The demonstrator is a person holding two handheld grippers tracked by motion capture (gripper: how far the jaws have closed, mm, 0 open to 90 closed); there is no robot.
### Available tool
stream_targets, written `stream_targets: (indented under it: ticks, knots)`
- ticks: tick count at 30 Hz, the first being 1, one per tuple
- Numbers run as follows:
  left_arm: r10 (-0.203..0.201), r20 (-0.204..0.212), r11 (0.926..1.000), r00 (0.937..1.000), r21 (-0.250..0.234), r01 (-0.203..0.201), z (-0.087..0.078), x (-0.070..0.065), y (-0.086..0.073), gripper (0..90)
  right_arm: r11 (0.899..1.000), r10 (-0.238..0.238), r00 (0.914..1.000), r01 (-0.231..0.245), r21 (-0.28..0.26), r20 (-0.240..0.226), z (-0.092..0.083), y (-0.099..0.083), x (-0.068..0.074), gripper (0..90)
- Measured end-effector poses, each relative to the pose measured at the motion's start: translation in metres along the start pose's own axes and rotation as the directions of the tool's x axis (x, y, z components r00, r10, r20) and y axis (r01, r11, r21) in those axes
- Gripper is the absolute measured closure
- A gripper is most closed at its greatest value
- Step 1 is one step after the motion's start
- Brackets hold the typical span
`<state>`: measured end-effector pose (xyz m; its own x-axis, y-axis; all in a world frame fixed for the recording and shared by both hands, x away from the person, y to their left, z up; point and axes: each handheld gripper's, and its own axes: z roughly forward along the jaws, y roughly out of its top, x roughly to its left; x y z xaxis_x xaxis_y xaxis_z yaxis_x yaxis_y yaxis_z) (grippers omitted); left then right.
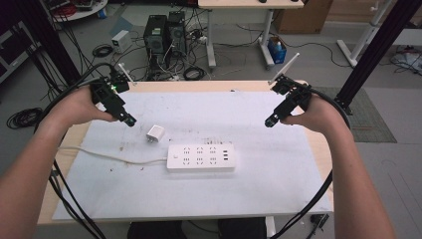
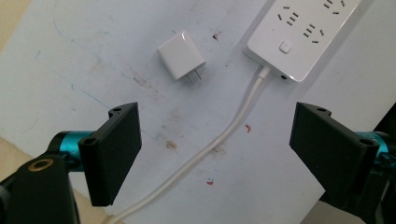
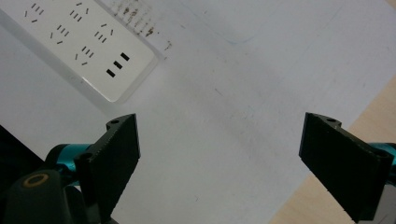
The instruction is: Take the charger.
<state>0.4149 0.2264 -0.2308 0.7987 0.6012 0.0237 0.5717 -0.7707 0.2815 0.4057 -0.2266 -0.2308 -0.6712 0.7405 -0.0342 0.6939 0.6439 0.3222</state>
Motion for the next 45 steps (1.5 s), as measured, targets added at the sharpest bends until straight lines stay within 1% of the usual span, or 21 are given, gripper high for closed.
stream_targets:
  ticks: [3,8,10,12,13,16,17,18,20,24,27,30,34,35,36,37,40,41,42,43,45]
  knots:
    - [-0.008,-0.005,1.0,1.0,0.005,0.008,0.003,0.001,0.001,16.8,1.0,-0.001,1.0,0.001,0.001,-0.004,0.001,0.0,0.0,11.9]
    - [-0.042,-0.003,0.999,0.9991,0.013,0.042,0.013,0.007,0.005,16.8,1.0,-0.002,1.0,0.002,-0.005,-0.009,0.002,0.0,-0.002,11.9]
    - [-0.047,-0.005,0.9987,0.9989,0.019,0.047,0.016,0.008,0.006,16.8,1.0,-0.005,1.0,0.005,-0.005,-0.008,0.003,0.0,-0.002,11.9]
    - [-0.052,-0.003,0.9983,0.9986,0.027,0.052,0.022,0.01,0.007,16.9,1.0,-0.011,0.9999,0.011,-0.002,-0.012,0.004,0.0,-0.002,11.8]
    - [-0.07,0.007,0.9971,0.9975,0.03,0.07,0.03,0.012,0.01,16.9,1.0,-0.01,0.9999,0.01,-0.001,-0.011,0.004,0.0,-0.002,11.8]
    - [-0.107,0.003,0.9934,0.9942,0.04,0.107,0.044,0.015,0.013,16.8,1.0,-0.014,0.9999,0.013,-0.004,-0.011,0.005,-0.001,-0.003,11.9]
    - [-0.118,0.002,0.9921,0.993,0.043,0.118,0.048,0.017,0.014,16.9,1.0,-0.013,0.9999,0.013,-0.007,-0.01,0.005,-0.001,-0.003,11.9]
    - [-0.118,0.002,0.9921,0.993,0.043,0.118,0.048,0.017,0.014,16.8,1.0,-0.013,0.9999,0.013,-0.007,-0.01,0.005,-0.001,-0.003,11.9]
    - [-0.144,0.009,0.9885,0.9896,0.049,0.143,0.058,0.02,0.015,16.8,1.0,-0.01,0.9999,0.01,-0.006,-0.012,0.005,-0.002,-0.003,11.9]
    - [-0.188,0.004,0.9802,0.9821,0.064,0.188,0.08,0.022,0.019,16.8,1.0,-0.013,0.9999,0.013,-0.014,-0.01,0.005,-0.004,-0.004,11.9]
    - [-0.203,0.005,0.976,0.9791,0.082,0.202,0.096,0.022,0.023,16.9,1.0,-0.008,0.9999,0.008,-0.015,-0.011,0.006,-0.004,-0.003,11.9]
    - [-0.223,-0.002,0.9706,0.9748,0.092,0.222,0.111,0.022,0.027,16.9,1.0,-0.016,0.9998,0.016,-0.017,-0.012,0.007,-0.004,-0.003,11.8]
    - [-0.247,0.002,0.9641,0.9691,0.102,0.245,0.13,0.022,0.032,16.9,1.0,-0.013,0.9999,0.013,-0.021,-0.01,0.009,-0.006,-0.003,11.9]
    - [-0.261,0.004,0.9597,0.9652,0.108,0.259,0.136,0.022,0.033,16.9,1.0,-0.013,0.9999,0.013,-0.021,-0.01,0.009,-0.006,-0.003,11.9]
    - [-0.257,0.004,0.959,0.9664,0.125,0.255,0.14,0.023,0.034,16.9,1.0,-0.017,0.9998,0.017,-0.02,-0.011,0.009,-0.007,-0.004,11.9]
    - [-0.274,0.003,0.9542,0.9618,0.127,0.271,0.145,0.024,0.034,16.9,1.0,-0.013,0.9999,0.013,-0.018,-0.009,0.009,-0.008,-0.004,11.8]
    - [-0.298,-0.011,0.9433,0.9545,0.15,0.296,0.162,0.026,0.036,16.9,1.0,-0.011,0.9999,0.011,-0.023,-0.009,0.01,-0.009,-0.005,11.9]
    - [-0.298,-0.011,0.9433,0.9545,0.15,0.296,0.162,0.026,0.036,16.9,1.0,-0.012,0.9999,0.012,-0.023,-0.007,0.01,-0.009,-0.005,11.9]
    - [-0.305,-0.016,0.9409,0.9523,0.15,0.304,0.165,0.027,0.036,16.9,1.0,-0.008,1.0,0.007,-0.02,-0.005,0.01,-0.01,-0.005,11.8]
    - [-0.323,-0.025,0.9331,0.9461,0.159,0.323,0.172,0.027,0.037,16.9,1.0,-0.007,1.0,0.007,-0.021,-0.006,0.01,-0.01,-0.005,11.8]
    - [-0.323,-0.033,0.9319,0.9457,0.162,0.324,0.174,0.028,0.037,17.2,1.0,-0.01,0.9999,0.01,-0.022,-0.006,0.01,-0.01,-0.005,11.8]
